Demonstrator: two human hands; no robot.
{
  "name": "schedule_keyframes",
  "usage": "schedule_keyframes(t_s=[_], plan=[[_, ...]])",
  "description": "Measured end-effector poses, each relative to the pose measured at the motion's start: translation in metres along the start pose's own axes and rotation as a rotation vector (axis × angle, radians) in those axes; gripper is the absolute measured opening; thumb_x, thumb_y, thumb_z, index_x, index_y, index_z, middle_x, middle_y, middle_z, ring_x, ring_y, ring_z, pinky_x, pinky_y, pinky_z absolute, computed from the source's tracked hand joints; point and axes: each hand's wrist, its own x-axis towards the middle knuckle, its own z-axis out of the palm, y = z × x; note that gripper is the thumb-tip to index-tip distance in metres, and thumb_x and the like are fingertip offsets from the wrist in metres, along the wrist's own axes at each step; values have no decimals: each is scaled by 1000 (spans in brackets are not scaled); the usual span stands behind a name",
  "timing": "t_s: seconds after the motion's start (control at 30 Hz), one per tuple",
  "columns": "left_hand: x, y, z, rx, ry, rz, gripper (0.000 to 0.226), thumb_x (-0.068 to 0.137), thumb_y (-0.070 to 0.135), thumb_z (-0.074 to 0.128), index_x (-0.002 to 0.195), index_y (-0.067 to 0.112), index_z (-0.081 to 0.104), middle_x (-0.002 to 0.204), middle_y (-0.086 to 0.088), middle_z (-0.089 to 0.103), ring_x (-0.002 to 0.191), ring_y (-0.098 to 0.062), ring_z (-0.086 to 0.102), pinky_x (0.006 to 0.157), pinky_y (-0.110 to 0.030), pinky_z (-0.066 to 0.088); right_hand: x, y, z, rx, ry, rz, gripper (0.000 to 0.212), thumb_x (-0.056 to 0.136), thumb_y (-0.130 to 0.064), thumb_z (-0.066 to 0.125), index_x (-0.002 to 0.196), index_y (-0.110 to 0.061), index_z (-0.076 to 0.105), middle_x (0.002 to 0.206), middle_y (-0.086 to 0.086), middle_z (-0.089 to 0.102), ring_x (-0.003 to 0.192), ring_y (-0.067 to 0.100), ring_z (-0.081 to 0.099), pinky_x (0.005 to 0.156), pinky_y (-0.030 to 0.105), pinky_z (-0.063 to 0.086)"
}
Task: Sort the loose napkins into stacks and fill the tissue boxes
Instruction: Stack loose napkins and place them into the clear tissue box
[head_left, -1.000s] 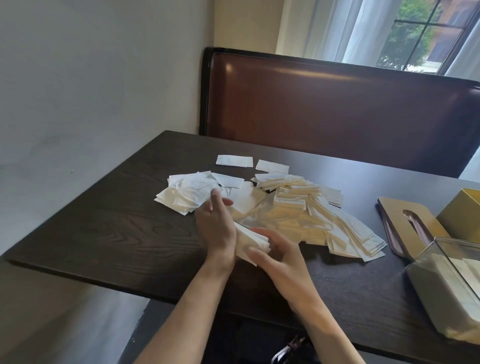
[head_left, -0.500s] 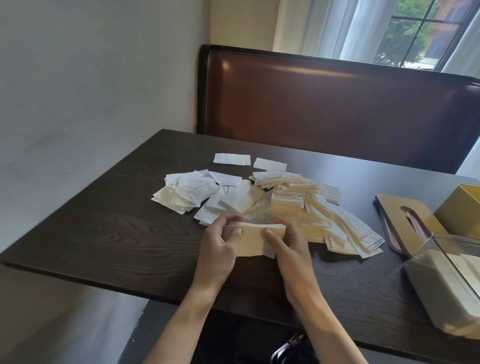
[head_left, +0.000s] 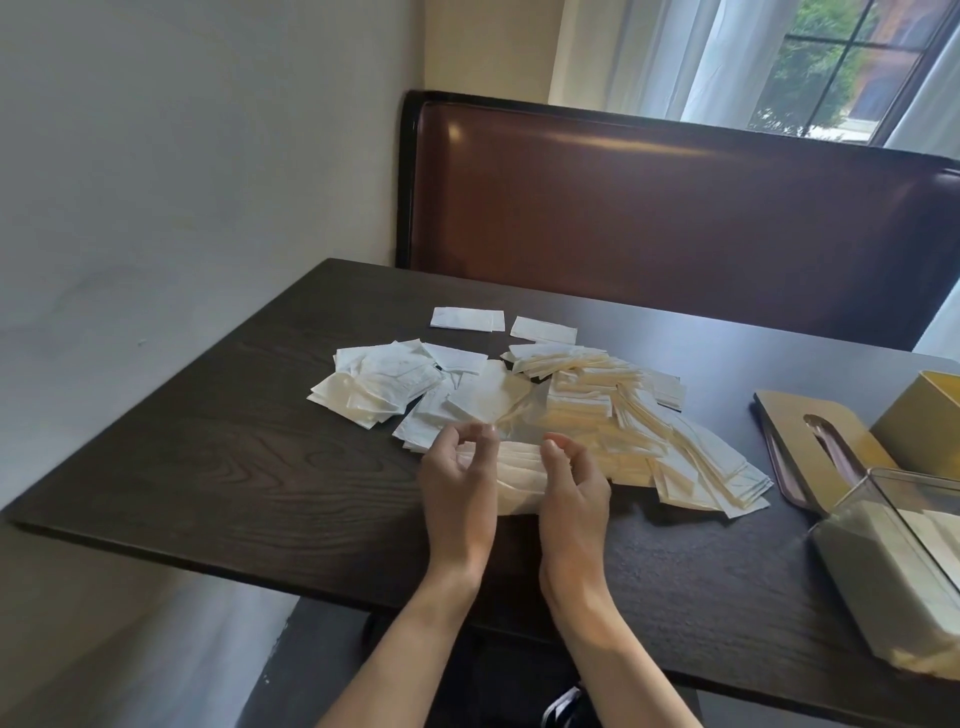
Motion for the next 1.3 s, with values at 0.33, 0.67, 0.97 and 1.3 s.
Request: schedule_keyframes(t_s=[0.33, 0.67, 0.97, 1.3], plan=[[21, 0, 4, 176, 147, 69, 33, 94, 40, 65, 67, 20, 63, 58, 7, 60, 51, -4, 51, 55, -28, 38, -5, -9, 0, -47, -186, -37, 35, 87, -48, 53, 96, -20, 72, 93, 8, 72, 96, 31, 65, 89, 48, 49], [45, 14, -29, -70, -189, -30, 47, 83, 64, 66, 80, 18, 69, 68, 0, 69, 64, -13, 64, 58, -29, 50, 23, -40, -4, -388, -409, -235, 12, 96, -19, 61, 92, -10, 67, 85, 18, 64, 73, 25, 60, 64, 39, 47], [89, 27, -62, -47, -591, -218, 32, 85, 21, 72, 109, 0, 69, 100, -18, 72, 89, -28, 69, 70, -32, 57, 80, -74, 40, -550, -503, -261, 16, 96, -19, 61, 100, -14, 75, 89, 2, 72, 77, 12, 63, 69, 27, 50], [131, 27, -65, -621, -497, -539, 43, 93, 5, 50, 134, -7, 52, 118, -24, 67, 108, -38, 68, 96, -50, 55, 134, -47, 70, -1417, -714, -321, 49, 94, -37, 59, 136, -12, 56, 129, 7, 63, 110, 22, 60, 84, 28, 48]])
